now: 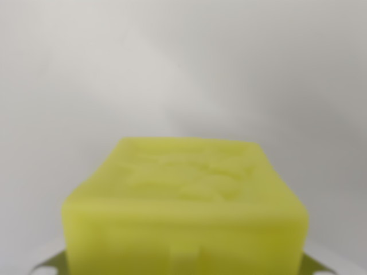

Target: Pick yellow cube

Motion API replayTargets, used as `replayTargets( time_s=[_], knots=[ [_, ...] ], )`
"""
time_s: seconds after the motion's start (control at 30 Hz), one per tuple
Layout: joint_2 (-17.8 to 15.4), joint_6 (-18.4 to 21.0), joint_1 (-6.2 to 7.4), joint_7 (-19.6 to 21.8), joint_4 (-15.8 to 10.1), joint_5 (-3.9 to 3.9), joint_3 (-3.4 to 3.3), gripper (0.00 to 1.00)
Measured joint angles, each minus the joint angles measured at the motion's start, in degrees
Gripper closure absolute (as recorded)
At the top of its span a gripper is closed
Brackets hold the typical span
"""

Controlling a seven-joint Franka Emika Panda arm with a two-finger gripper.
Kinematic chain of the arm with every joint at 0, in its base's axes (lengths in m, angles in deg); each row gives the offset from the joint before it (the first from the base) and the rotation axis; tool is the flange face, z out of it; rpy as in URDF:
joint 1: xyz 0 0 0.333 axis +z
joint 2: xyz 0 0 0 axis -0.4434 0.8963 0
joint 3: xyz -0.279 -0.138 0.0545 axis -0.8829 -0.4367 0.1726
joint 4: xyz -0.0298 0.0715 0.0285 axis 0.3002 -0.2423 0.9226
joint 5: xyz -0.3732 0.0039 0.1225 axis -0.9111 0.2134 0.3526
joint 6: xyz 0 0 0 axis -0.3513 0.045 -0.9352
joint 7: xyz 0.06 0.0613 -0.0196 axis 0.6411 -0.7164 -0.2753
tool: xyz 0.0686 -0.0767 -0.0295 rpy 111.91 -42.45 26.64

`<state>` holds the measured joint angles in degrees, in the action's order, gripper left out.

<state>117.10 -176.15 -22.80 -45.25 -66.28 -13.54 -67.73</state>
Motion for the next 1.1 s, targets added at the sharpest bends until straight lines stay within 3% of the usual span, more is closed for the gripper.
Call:
replayTargets(
  time_s=[1.1],
  knots=[
    [-8.8,8.3,0.06,-0.4,-0.5,0.59,0.00,1.00]
  ],
)
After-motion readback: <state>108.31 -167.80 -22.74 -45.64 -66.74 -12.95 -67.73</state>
